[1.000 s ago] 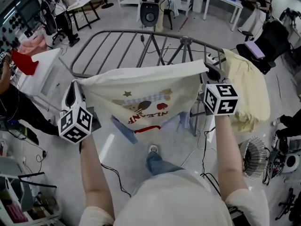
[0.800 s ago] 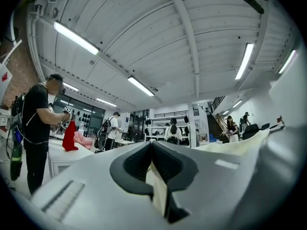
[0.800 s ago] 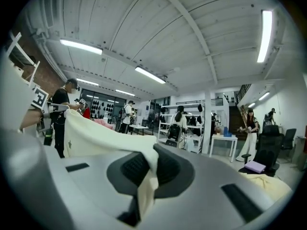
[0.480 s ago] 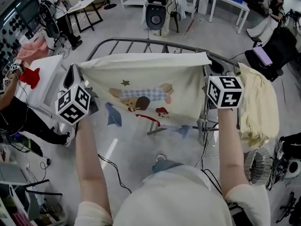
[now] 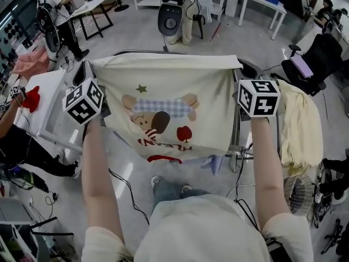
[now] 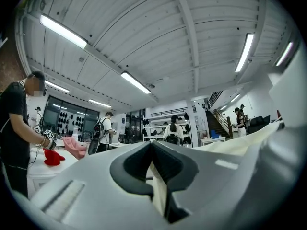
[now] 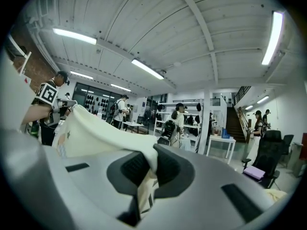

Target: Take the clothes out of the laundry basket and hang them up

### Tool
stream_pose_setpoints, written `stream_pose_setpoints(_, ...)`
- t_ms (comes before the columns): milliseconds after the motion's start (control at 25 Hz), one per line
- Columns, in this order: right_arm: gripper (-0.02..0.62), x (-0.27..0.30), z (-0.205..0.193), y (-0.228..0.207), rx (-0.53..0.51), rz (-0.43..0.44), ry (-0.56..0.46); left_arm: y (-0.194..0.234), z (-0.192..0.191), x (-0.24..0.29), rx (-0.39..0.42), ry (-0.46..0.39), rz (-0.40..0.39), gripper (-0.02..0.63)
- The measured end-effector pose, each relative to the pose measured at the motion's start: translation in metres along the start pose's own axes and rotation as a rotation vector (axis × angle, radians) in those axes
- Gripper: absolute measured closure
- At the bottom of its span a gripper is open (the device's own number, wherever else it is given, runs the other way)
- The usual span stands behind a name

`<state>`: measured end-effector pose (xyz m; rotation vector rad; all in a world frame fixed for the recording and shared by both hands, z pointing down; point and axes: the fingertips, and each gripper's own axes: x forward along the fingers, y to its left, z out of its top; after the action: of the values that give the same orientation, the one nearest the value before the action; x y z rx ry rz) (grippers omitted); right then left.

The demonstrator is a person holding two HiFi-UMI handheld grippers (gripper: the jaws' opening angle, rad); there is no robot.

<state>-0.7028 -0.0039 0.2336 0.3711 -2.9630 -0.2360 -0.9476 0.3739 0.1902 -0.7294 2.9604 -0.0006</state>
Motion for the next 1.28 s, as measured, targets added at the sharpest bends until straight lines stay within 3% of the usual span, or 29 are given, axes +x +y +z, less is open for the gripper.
stream_pose_setpoints(200,0.586,0.020,-0.024,-0.001,-0.017,-0.058,0.024,-0.006,-0.027,0.042,0.009,-0.006,-0.051,0.589)
stream_pose_setpoints(360,0.586,0.056,-0.020,-0.031,-0.011,-0.135,0.067,-0.033,-0.027,0.114,0.010,0.016,-0.124,0.589)
stream_pose_setpoints(520,0.586,0.092,-0.010,-0.054,0.006,-0.202,0.125,-0.049,-0.031,0.176,0.019,0.069,-0.198,0.589)
stream_pose_setpoints(960,0.586,0.155,-0.059,-0.107,0.026,-0.373,0.253,-0.110,-0.113,0.272,0.081,0.244,-0.445,0.589)
stream_pose_setpoints(1280,0.586,0.191,-0.096,-0.131,0.038,-0.455,0.365,-0.138,-0.172,0.315,0.090,0.387,-0.556,0.588)
